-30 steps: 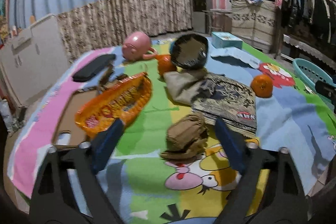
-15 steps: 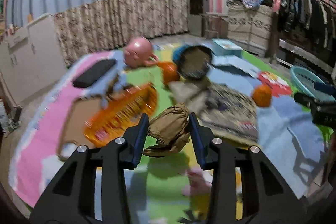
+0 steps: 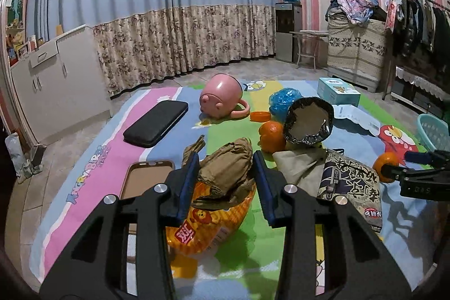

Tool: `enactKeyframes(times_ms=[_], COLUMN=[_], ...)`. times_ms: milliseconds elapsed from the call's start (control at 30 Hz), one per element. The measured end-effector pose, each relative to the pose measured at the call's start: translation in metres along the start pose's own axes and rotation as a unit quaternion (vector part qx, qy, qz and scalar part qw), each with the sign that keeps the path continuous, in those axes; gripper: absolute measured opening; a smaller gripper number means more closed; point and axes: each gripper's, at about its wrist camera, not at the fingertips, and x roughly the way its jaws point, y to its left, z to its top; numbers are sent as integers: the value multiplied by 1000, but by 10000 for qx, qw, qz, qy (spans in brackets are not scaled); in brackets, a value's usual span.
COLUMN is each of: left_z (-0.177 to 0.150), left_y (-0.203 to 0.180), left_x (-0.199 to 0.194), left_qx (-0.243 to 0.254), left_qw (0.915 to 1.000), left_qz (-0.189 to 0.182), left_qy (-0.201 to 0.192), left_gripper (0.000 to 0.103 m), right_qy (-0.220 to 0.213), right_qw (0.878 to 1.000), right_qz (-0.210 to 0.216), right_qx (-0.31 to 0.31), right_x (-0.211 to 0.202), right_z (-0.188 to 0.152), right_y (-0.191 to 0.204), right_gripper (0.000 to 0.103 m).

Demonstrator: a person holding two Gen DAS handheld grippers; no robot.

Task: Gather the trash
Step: 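Grasp the brown cloth bundle with the left tool while the right tool grasps the orange, then carry the orange in the right tool and the cloth bundle in the left tool to the basket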

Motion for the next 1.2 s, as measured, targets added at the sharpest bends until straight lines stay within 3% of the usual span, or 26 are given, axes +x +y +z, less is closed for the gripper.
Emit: enactKeyframes(times_ms=[167, 267, 467, 800, 1067, 1200], left_z=[4, 6, 10, 24, 36, 41], left_y=[-7, -10, -21, -50, -89, -108], left_x=[5, 6, 3, -17, -32, -37], left_qx=[42, 18, 44, 144, 236, 274], left_qw=[10000, 10000, 9999, 9998, 9992, 9987], left_qz=[34, 36, 115, 64, -105, -217], left_qy=[28, 44, 68, -146, -309, -360], left_gripper=[39, 39, 39, 39, 39, 39], right_qy=[81, -3, -460, -1167, -1442, -1494], right_qw=[9987, 9988, 9986, 9909, 9818, 9792], right_qz=[496, 494, 209, -665, -1175, -1225], right_qx=[32, -71, -150, 79, 385, 612], right_x=[5, 2, -29, -99, -135, -143], right_z=[-2, -2, 5, 13, 6, 1], right_y=[0, 4, -8, -80, -135, -159], right_gripper=[43, 40, 39, 39, 39, 39])
